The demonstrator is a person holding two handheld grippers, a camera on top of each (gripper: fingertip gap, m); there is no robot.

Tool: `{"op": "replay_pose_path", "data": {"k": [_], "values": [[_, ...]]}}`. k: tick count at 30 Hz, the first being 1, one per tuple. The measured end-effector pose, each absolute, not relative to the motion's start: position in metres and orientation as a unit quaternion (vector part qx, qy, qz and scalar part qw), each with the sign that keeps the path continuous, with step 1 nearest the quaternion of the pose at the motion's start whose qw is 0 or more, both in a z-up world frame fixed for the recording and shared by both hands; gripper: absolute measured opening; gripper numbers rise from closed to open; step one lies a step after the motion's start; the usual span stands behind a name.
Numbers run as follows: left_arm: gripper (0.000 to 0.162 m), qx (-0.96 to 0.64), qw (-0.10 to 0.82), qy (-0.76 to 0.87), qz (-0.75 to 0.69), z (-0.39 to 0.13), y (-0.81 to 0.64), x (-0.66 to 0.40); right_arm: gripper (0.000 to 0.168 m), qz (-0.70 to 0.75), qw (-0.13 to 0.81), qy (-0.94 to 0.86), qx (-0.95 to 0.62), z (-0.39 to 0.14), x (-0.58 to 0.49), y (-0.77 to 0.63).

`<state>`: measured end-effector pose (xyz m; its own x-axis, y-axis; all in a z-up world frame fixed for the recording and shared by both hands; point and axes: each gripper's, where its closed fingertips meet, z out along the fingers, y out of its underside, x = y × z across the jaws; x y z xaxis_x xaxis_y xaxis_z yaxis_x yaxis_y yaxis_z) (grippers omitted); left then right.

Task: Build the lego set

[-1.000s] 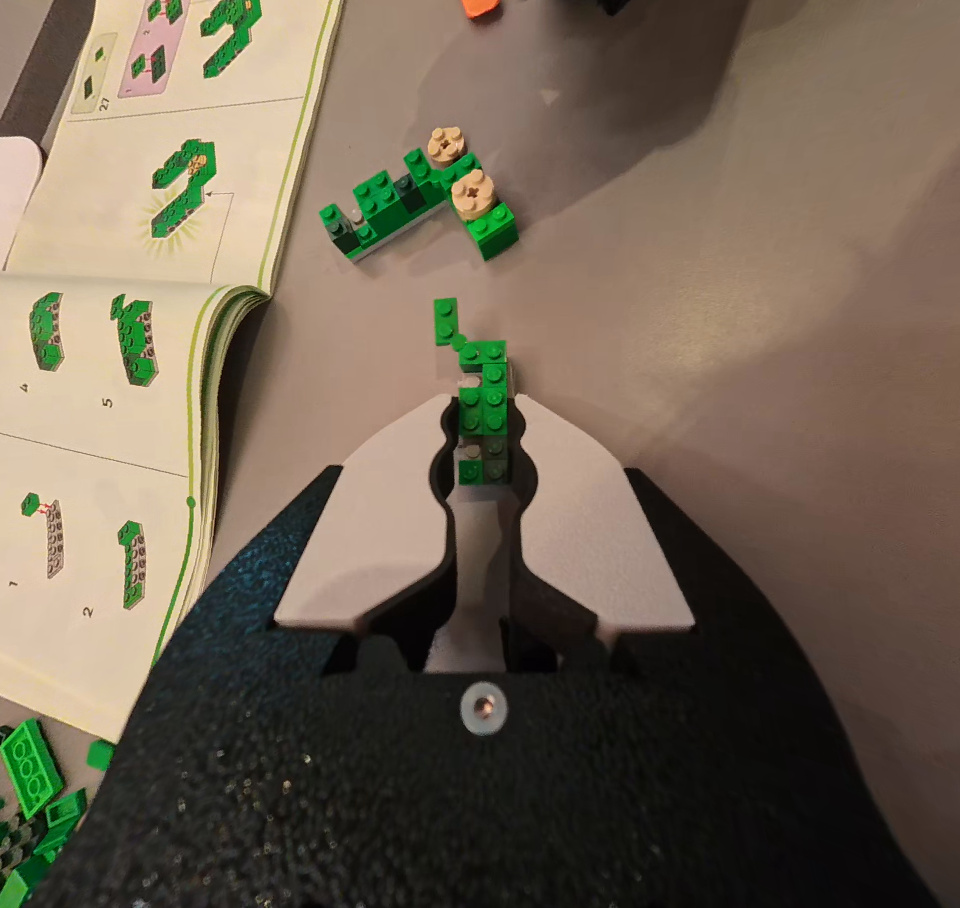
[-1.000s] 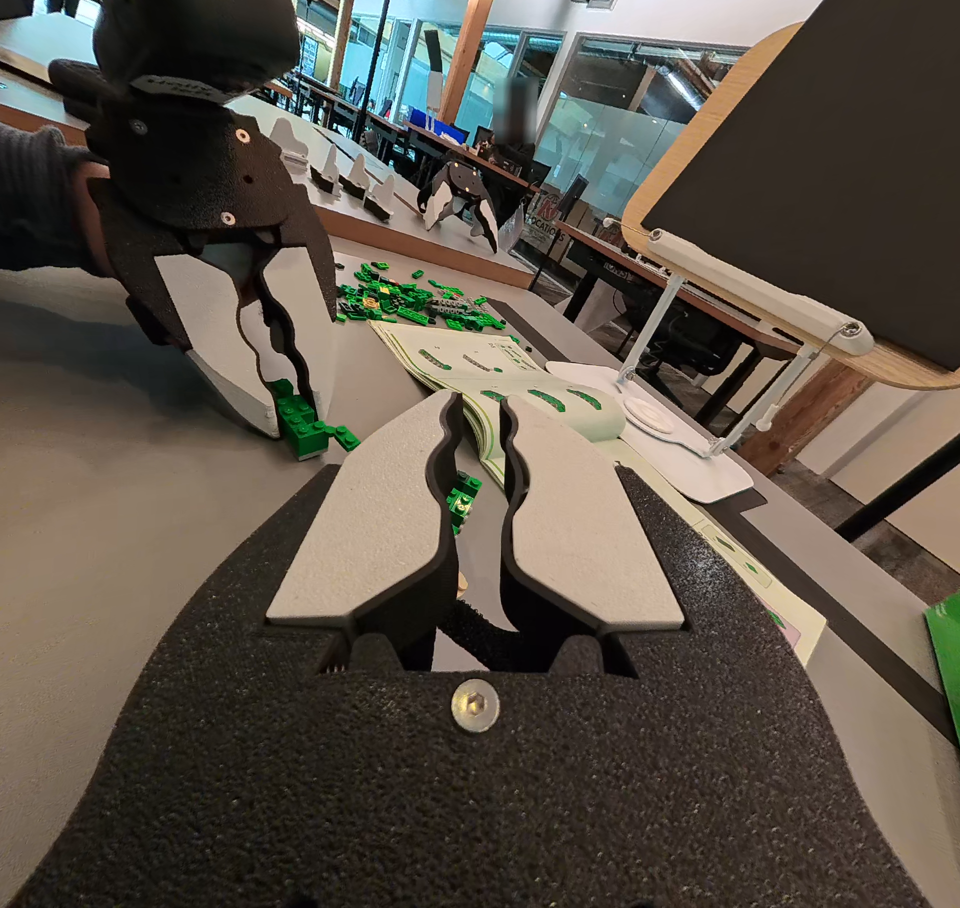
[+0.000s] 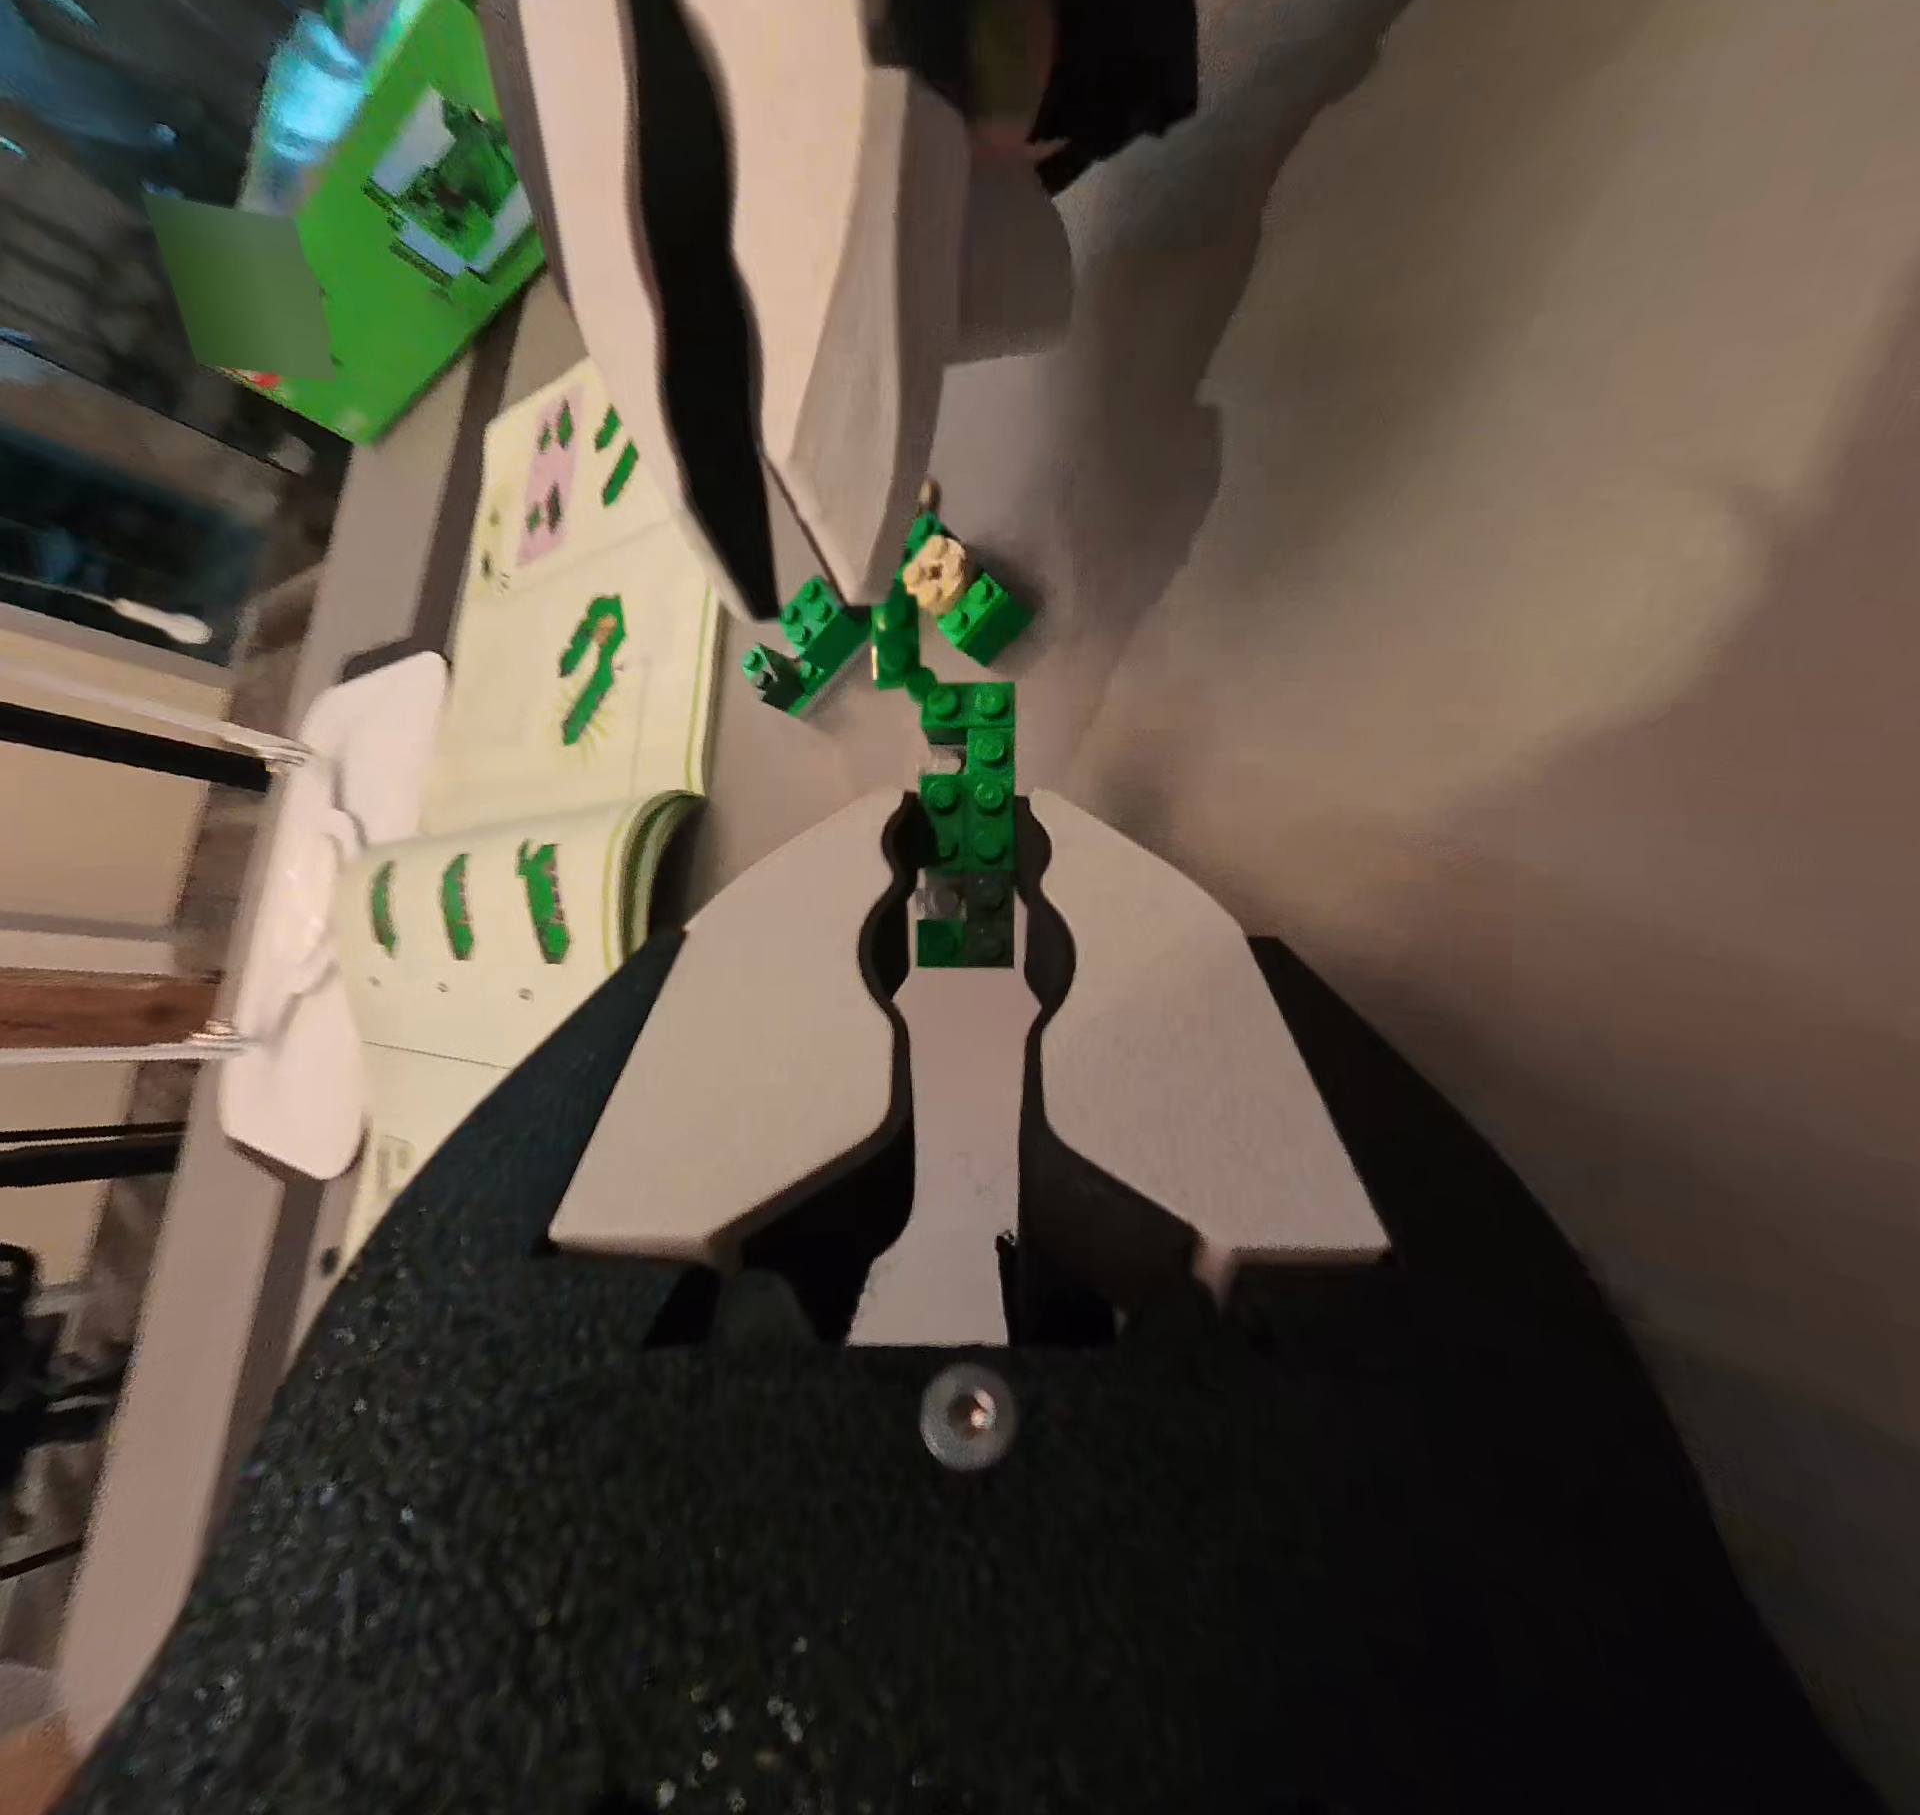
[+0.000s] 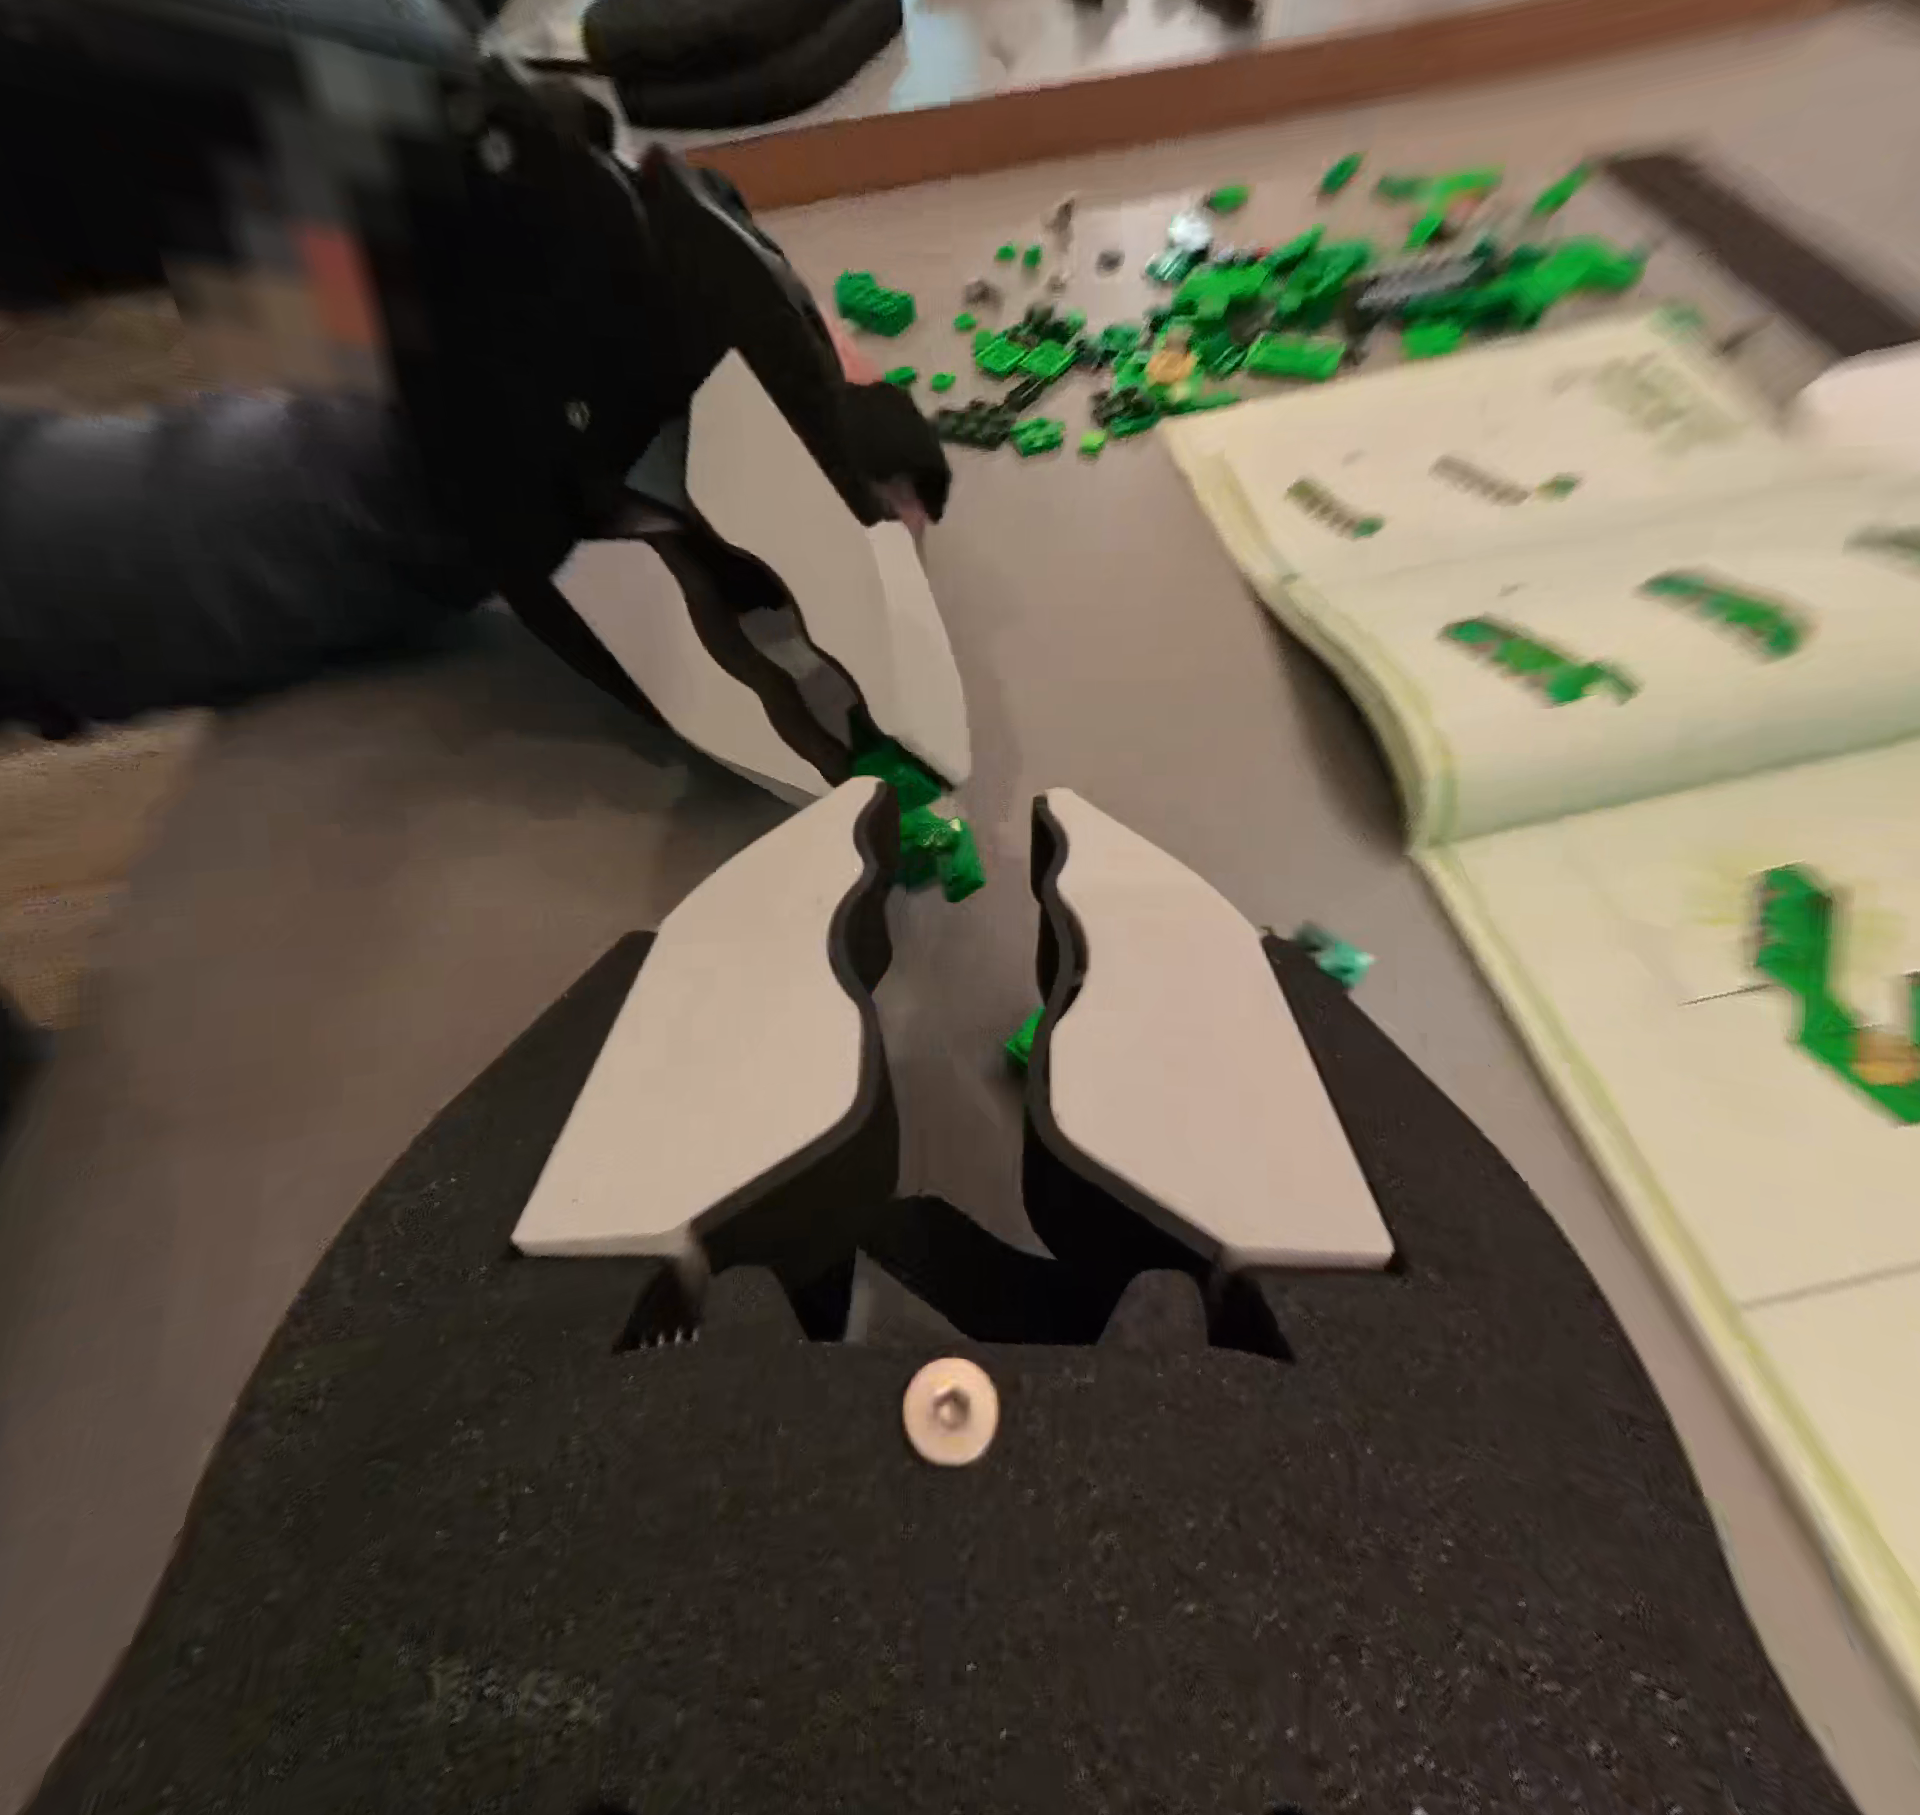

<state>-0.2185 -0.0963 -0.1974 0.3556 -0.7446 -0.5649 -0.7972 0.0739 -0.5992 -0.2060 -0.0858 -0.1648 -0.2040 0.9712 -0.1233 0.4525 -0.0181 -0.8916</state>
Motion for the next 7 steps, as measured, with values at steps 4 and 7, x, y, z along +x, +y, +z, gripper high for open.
{"op": "replay_pose_path", "data": {"k": [4,7], "values": [[0.016,-0.660,0.487,0.569,0.055,-0.1879,-0.0954,-0.2177,0.017,0.490,0.186,-0.598,-0.607,-0.1711,-0.2056,-0.0906],[0.017,-0.655,0.492,0.570,0.061,-0.1855,-0.0958,-0.2177,0.008,0.517,0.159,-0.581,-0.608,-0.1711,-0.2050,-0.0950]]}}
